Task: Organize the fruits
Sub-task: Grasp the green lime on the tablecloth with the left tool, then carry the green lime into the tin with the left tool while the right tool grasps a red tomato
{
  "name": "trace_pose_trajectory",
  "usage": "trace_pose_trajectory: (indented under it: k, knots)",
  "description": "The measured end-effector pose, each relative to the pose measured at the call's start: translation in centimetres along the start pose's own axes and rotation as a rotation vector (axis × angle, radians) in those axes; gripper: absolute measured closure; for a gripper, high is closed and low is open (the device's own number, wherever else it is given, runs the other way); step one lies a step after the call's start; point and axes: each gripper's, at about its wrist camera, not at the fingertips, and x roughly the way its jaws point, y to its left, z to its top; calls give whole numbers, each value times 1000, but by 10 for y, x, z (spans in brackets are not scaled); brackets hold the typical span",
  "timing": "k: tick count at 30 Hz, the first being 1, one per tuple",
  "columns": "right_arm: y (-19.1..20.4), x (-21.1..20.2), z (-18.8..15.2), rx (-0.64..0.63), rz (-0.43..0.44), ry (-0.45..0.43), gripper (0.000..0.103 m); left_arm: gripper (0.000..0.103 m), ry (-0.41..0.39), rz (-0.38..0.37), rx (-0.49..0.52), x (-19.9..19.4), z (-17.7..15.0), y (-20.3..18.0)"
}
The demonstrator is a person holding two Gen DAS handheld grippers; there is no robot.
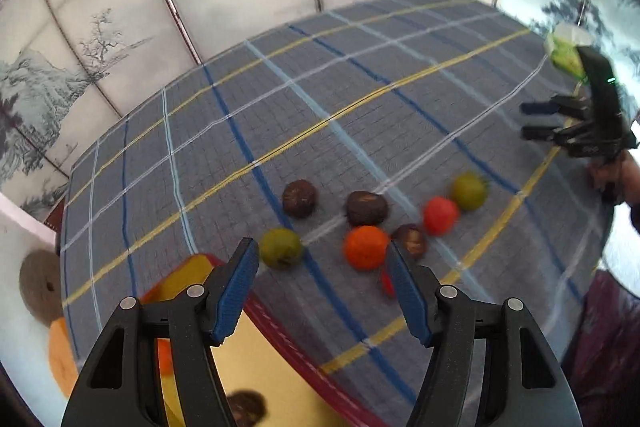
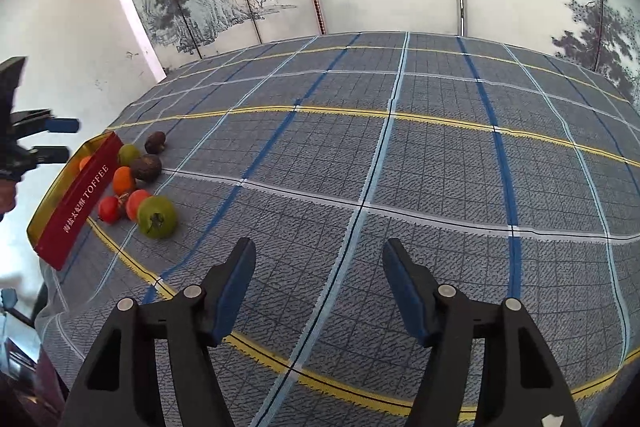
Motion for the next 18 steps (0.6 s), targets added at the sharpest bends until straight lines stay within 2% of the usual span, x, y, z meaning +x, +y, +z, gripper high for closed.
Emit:
trace_pose_trajectory:
  k: [4,10,11,13,15,18]
  knots:
    - [1,2,1,11,12,-2,34,42,85,-27,18,36,5,21]
    - [2,4,1,11,32,15,31,44,158,-66,30,72,0,27]
    - [2,5,1,12,33,20,31,54,179,-63,29,80,-2,26]
    - [2,6,2,15,35,24,31,67,208,-42,14,92,-4,29]
    - [2,6,2,18,35,26,30,67,185,-26,-24,88,-7,27]
    - [0,7,2,22,34,28,28,68,136,53,-101,72,-11,20]
